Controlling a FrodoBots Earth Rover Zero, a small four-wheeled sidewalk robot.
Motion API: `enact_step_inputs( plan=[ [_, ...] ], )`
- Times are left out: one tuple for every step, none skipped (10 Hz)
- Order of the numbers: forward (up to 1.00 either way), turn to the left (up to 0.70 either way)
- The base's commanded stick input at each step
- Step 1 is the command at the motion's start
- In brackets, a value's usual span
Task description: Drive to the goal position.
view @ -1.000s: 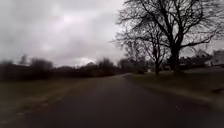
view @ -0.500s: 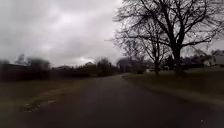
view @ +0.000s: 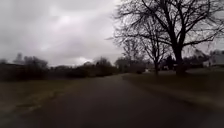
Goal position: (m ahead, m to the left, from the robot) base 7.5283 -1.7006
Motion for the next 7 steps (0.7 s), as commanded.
enact_step_inputs(
  plan=[
    [1.0,0.4],
    [1.0,0.4],
    [1.0,0.4],
    [1.0,0.4],
    [1.0,0.4],
    [1.0,0.37],
    [1.0,0.16]
  ],
)
